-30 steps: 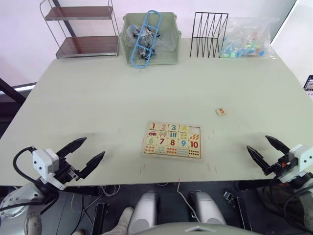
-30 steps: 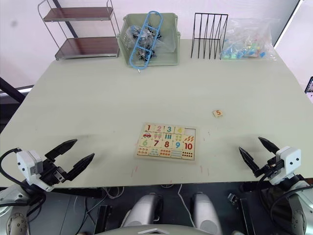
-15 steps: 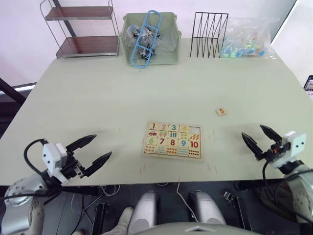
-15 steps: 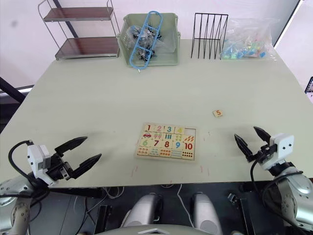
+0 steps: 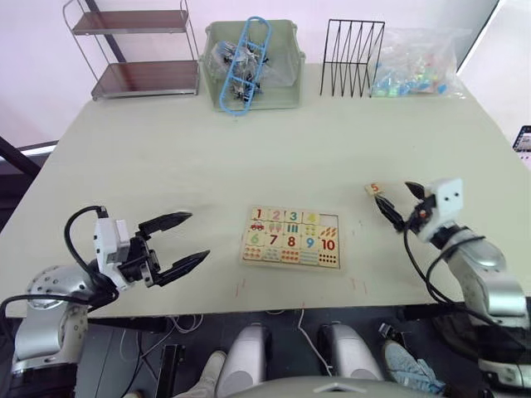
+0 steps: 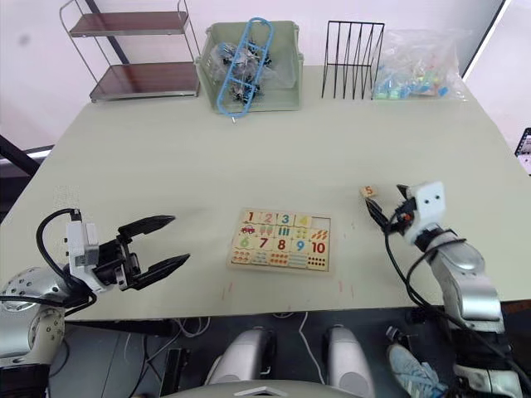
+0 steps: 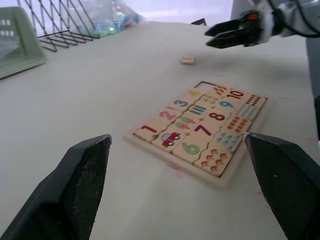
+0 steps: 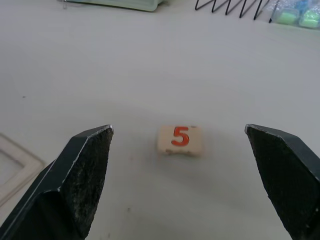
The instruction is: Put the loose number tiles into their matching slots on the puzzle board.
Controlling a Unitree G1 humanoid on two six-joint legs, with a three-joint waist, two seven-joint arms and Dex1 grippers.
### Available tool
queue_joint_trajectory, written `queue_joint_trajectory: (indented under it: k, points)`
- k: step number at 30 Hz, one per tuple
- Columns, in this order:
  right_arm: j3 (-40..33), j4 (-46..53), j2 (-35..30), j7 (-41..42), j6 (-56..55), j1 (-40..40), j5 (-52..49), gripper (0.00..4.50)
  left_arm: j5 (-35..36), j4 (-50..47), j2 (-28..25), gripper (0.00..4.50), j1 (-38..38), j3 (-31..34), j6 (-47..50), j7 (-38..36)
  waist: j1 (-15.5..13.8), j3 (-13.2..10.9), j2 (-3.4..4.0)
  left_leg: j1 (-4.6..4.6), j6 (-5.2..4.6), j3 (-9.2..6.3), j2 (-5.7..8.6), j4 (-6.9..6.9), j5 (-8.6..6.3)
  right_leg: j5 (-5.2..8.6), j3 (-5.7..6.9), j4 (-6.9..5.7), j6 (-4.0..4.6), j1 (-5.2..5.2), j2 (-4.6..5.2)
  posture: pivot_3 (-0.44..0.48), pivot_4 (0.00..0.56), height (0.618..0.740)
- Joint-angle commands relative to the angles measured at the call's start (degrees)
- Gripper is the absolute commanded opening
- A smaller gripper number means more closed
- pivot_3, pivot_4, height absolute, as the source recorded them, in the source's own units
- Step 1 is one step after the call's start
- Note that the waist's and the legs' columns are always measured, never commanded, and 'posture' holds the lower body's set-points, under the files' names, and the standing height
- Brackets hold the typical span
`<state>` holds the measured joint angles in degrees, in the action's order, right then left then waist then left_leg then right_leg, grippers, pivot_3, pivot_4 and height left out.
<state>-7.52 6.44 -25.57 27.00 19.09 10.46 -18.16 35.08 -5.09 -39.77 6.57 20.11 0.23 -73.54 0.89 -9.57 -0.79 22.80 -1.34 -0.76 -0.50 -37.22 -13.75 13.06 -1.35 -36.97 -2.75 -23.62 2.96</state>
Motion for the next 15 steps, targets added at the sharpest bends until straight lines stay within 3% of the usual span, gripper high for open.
queue_joint_trajectory:
  k: [1, 15]
  points:
    - [0.73, -0.50, 0.28, -2.75, 2.81, 3.20, 2.02, 4.43, 2.35, -1.69, -1.60, 4.50, -0.03, 0.77, 0.74, -2.60, -0.05, 0.00, 0.00, 0.00, 0.00, -0.02, 0.00, 0.00, 0.00, 0.00, 0.01, 0.00, 0.00, 0.00, 0.00, 0.000, 0.150, 0.740]
    - [3.48, -9.00, 0.43, -3.57, 12.19, 12.09, 4.51, 4.43, 4.05, -3.22, -2.36, 4.50, -0.19, 0.91, 2.89, -5.35, 0.06, 0.00, 0.01, 0.02, 0.00, -0.03, 0.00, 0.01, 0.00, -0.01, 0.00, -0.01, -0.01, -0.01, -0.03, 0.000, 0.150, 0.740]
